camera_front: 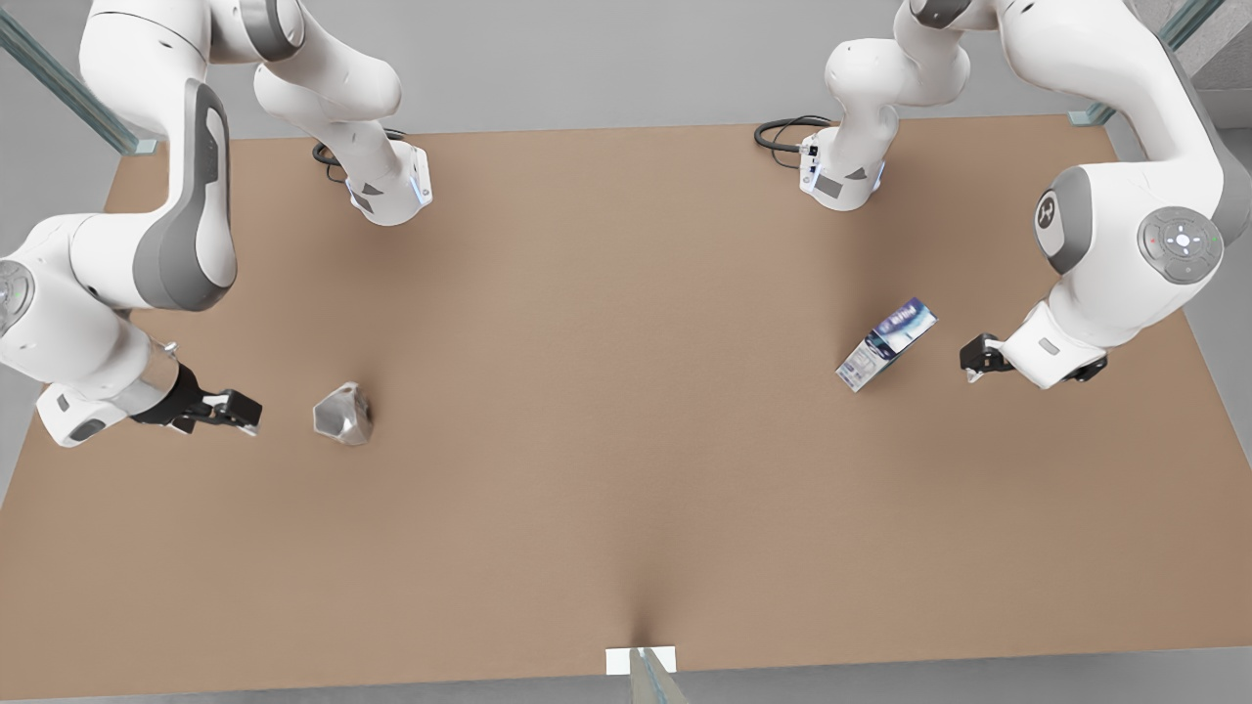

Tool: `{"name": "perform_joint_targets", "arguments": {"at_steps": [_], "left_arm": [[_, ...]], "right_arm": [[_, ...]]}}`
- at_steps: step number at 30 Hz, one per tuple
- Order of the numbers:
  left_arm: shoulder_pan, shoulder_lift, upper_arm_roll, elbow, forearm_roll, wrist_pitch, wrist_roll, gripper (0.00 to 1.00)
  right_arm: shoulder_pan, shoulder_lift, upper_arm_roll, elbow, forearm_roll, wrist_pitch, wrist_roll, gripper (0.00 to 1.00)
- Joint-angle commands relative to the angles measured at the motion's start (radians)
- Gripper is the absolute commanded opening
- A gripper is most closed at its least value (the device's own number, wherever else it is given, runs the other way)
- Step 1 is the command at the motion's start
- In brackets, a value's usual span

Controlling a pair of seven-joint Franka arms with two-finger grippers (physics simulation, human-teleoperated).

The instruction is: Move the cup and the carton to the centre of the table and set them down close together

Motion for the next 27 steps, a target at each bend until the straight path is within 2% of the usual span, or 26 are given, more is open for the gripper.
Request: {"name": "perform_joint_targets", "arguments": {"at_steps": [1, 5, 7, 11, 18, 20, 24, 27], "left_arm": [[0.000, 0.000, -0.001, 0.000, 0.000, 0.000, 0.000, 1.00], [0.000, 0.009, -0.001, -0.003, 0.000, 0.000, 0.005, 1.00], [0.000, 0.009, -0.001, -0.009, 0.000, -0.002, 0.034, 1.00], [0.000, 0.011, -0.001, -0.011, -0.001, -0.006, 0.051, 1.00], [0.001, 0.040, 0.000, -0.002, -0.007, -0.002, 0.051, 1.00], [0.001, 0.040, 0.000, -0.002, -0.007, -0.002, 0.051, 1.00], [0.001, 0.040, 0.000, 0.000, -0.007, -0.005, 0.051, 1.00], [0.001, 0.041, 0.000, 0.002, -0.026, 0.005, 0.051, 1.00]], "right_arm": [[-0.001, 0.003, 0.000, -0.002, 0.000, 0.000, 0.000, 1.00], [0.013, 0.017, 0.000, -0.033, -0.006, 0.000, 0.002, 1.00], [0.013, 0.011, 0.002, -0.107, 0.000, 0.014, -0.015, 1.00], [0.014, -0.063, 0.009, -0.352, -0.003, 0.189, -0.018, 1.00], [0.068, 0.067, 0.009, -0.424, -0.023, 0.383, -0.035, 1.00], [0.076, 0.070, 0.009, -0.522, -0.029, 0.523, -0.201, 1.00], [0.057, 0.067, 0.008, -0.627, -0.028, 0.666, -0.330, 1.00], [0.057, 0.048, 0.008, -0.650, -0.028, 0.638, -0.318, 1.00]]}}
